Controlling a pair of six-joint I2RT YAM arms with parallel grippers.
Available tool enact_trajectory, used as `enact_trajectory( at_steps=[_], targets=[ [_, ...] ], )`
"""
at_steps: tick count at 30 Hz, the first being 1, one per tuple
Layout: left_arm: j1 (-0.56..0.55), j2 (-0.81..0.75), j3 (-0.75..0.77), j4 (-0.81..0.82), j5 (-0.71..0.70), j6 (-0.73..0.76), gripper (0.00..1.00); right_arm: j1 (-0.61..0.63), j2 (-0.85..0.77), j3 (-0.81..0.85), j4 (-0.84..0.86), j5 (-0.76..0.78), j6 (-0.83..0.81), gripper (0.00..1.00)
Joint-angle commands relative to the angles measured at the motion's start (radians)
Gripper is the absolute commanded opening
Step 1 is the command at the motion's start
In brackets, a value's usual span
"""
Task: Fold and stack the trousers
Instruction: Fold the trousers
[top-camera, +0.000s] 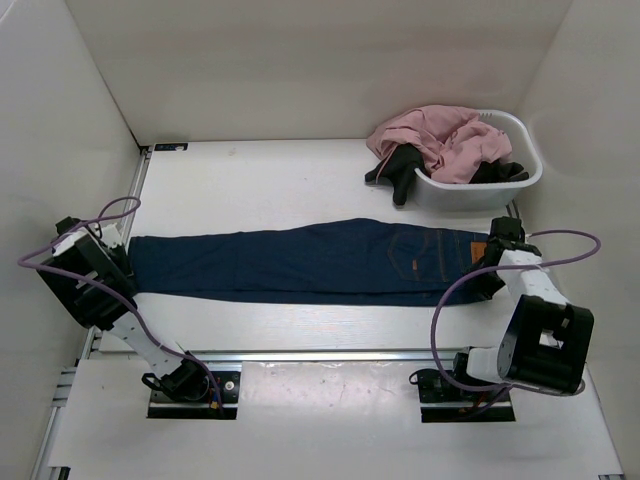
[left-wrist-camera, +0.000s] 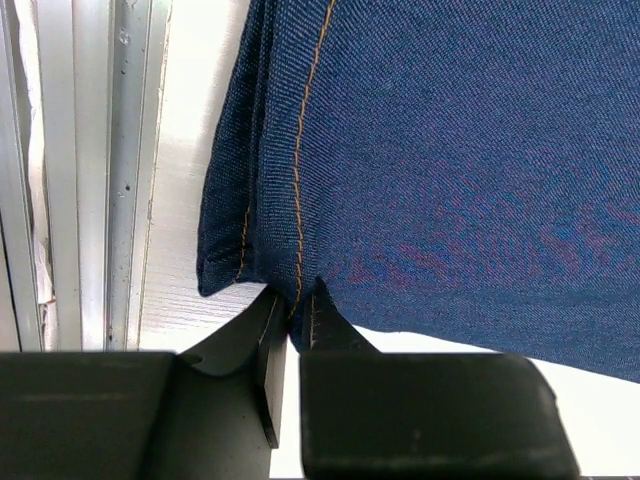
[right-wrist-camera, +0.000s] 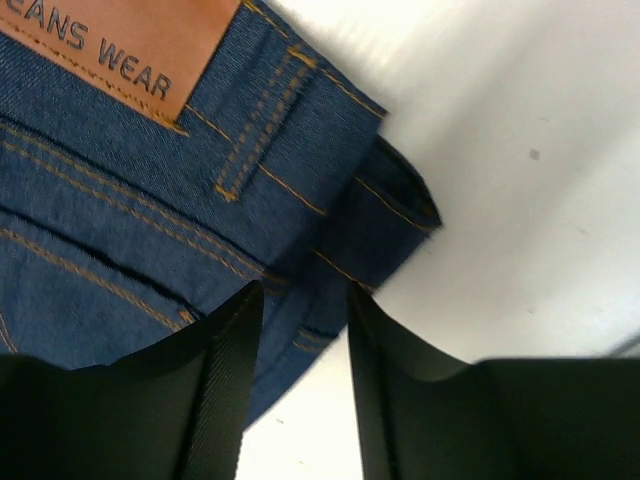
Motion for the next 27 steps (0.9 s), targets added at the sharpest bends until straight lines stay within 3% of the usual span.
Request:
enact_trajectory(
  at_steps=[1,17,19,20,21,27],
  targets=[
    [0.001,-0.010,-0.035,0.019,0.012,0.022,0.14,-0.004,0.041,0.017,0.086,-0.042,0.008,0.43],
    [0.001,-0.030,-0.035,0.000,-0.007,0.031,0.14,-0.004,0.165,0.054,0.088,0.056,0.038,0.38],
    [0.001,-0.030,-0.035,0.000,-0.007,0.031,0.14,-0.004,0.165,0.044,0.097,0.073,0.050,0.30],
    [0.001,-0.030,-0.035,-0.009,-0.007,0.031,0.14,-0.004,0.165,0.044,0.097,0.090,0.050,0.18],
    [0.001,-0.039,-0.035,-0.009,-0.017,0.042,0.14,-0.004,0.165,0.044,0.097,0.101,0.059,0.13],
    [0.001,-0.048,-0.004,-0.029,-0.027,0.051,0.14,-0.004,0.130,0.095,0.033,0.150,0.048,0.00]
  ],
)
